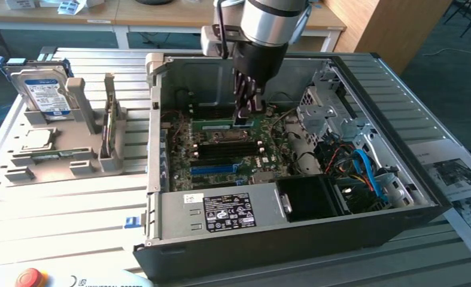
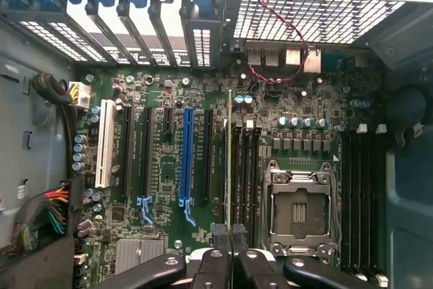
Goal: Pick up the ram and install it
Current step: 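Insert the ram into the slot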
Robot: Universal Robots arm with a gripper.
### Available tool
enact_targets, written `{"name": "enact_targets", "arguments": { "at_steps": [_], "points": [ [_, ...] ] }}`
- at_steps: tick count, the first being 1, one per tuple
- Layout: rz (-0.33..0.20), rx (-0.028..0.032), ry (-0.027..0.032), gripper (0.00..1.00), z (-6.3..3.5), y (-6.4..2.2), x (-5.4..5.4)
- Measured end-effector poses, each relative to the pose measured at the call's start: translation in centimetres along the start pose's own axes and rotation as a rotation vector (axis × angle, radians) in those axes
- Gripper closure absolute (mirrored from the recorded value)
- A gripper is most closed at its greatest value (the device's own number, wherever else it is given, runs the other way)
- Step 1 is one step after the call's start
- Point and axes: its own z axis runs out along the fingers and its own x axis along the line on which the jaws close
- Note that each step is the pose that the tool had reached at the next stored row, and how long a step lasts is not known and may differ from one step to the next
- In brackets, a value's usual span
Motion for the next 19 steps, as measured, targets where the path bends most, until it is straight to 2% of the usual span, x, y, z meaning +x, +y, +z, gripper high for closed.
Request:
{"name": "enact_targets", "arguments": {
  "at_steps": [5,11,19],
  "points": [
    [0.000,0.0000,0.0002,0.88,0.53,-0.04,0.0],
    [0.000,0.0000,0.0003,0.88,0.53,-0.06,0.0],
    [0.000,0.0000,0.0003,0.88,0.44,-1.14,0.0]
  ]
}}
